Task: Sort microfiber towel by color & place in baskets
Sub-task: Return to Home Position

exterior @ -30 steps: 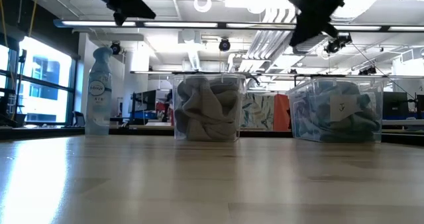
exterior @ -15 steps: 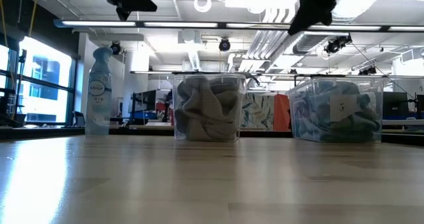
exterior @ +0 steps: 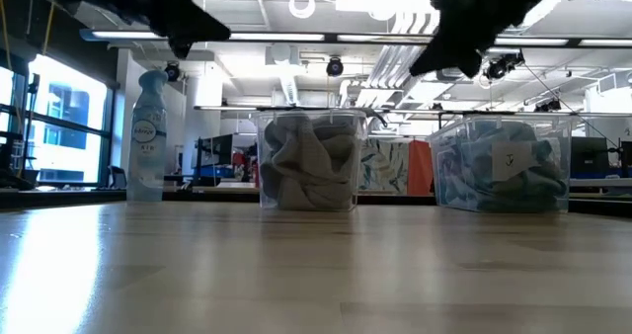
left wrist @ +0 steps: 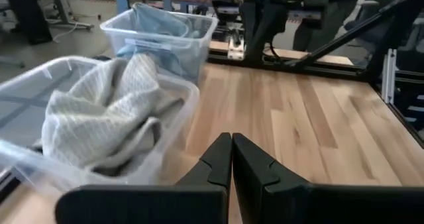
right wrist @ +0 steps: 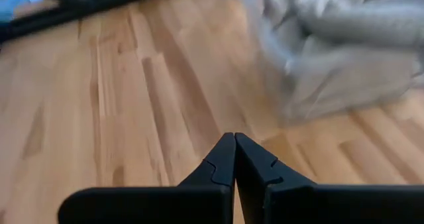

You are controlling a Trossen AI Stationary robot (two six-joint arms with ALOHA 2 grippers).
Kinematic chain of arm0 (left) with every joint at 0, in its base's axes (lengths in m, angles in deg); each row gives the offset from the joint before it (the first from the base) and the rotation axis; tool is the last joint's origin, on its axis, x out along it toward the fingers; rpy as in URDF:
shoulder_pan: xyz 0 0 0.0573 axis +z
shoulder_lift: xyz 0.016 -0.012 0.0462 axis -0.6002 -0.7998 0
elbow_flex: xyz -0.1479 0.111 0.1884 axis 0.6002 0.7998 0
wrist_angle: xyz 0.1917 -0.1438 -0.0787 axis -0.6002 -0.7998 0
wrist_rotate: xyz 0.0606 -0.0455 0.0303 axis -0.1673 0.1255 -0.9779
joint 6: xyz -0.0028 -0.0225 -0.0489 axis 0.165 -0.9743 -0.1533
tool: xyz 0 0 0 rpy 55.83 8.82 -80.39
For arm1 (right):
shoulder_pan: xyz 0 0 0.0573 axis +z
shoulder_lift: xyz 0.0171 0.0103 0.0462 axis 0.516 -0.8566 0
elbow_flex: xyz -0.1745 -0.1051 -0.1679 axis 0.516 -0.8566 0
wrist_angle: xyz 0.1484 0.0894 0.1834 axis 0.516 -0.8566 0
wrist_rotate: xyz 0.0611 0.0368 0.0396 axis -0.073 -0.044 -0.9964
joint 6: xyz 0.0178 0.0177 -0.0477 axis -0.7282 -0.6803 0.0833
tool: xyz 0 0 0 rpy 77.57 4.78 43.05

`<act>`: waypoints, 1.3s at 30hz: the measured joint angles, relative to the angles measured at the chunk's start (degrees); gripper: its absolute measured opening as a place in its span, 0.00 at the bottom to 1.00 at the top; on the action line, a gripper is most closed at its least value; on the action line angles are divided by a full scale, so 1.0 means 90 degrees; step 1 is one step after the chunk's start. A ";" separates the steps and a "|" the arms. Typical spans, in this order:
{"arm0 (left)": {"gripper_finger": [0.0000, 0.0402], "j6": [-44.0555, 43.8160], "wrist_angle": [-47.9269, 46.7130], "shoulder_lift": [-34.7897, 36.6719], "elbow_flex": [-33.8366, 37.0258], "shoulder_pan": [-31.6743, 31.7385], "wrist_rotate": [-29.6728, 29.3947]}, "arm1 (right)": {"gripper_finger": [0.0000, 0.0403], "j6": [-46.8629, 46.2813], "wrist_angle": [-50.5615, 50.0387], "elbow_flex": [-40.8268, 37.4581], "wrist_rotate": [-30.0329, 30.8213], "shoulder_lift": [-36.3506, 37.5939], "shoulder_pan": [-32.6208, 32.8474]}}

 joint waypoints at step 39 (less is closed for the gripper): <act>0.00 -0.0191 0.0141 0.5246 0.3230 -0.1494 -0.1074 | 0.00 -0.1047 0.1613 -0.1610 0.0095 0.0007 0.0529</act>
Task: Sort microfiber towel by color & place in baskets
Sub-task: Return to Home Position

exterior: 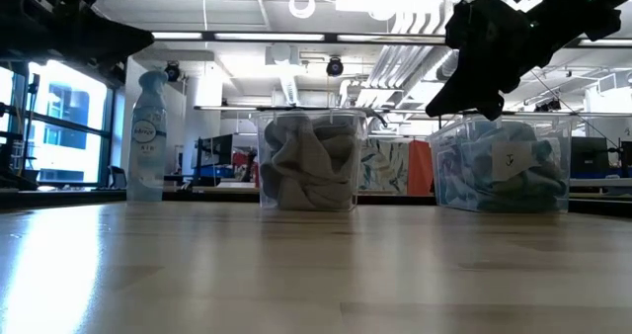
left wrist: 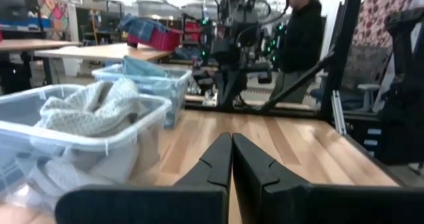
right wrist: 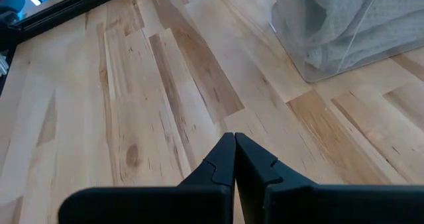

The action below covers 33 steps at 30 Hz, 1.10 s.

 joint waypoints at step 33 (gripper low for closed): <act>0.00 0.0166 0.0382 -0.0202 0.0500 -0.0015 -0.0007 | 0.00 0.1200 0.0632 0.0000 0.0089 0.0005 0.0185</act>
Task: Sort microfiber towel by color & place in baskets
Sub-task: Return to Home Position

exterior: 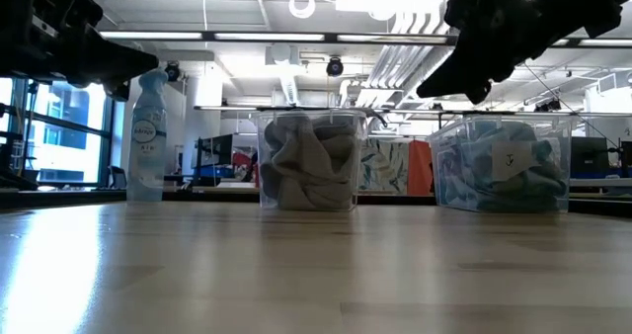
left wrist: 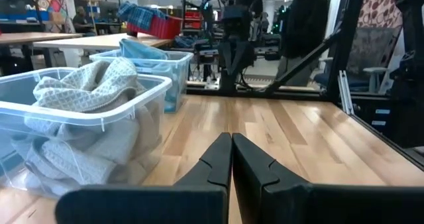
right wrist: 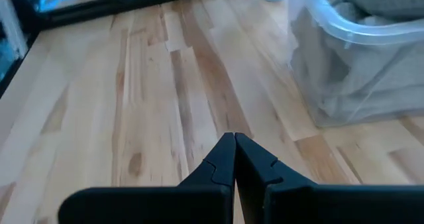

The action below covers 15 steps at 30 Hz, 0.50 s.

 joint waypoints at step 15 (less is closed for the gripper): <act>0.00 -0.0002 0.0005 0.0000 0.0000 0.0000 0.0000 | 0.00 0.0366 0.0068 -0.1184 -0.0315 0.1673 0.0296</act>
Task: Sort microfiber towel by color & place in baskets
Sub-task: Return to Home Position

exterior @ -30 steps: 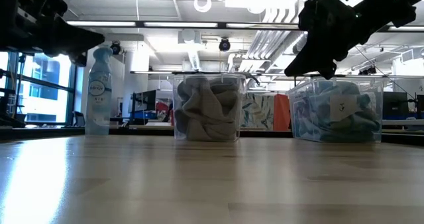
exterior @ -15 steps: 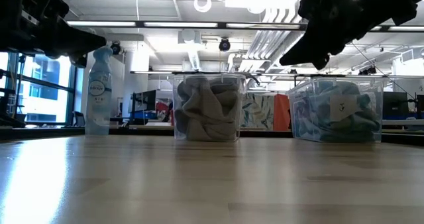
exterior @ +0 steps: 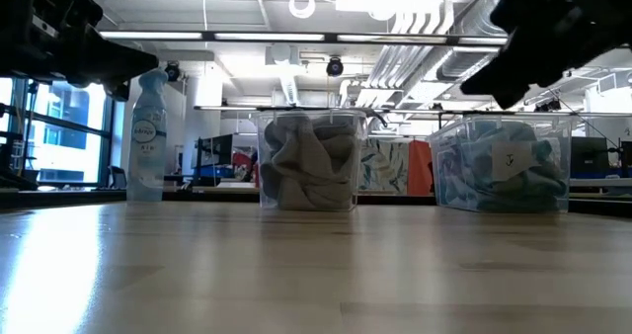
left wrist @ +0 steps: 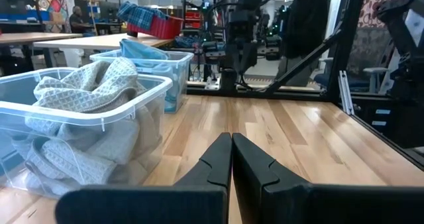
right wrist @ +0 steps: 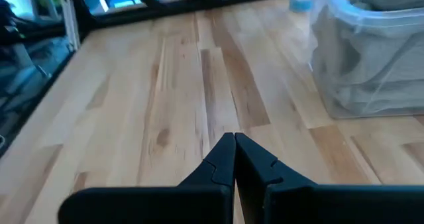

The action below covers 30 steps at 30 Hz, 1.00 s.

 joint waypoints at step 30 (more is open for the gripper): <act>0.00 -0.0002 0.0000 0.0000 -0.0002 0.0000 -0.0004 | 0.00 0.0581 0.0029 -0.2087 -0.1312 0.5067 -0.0673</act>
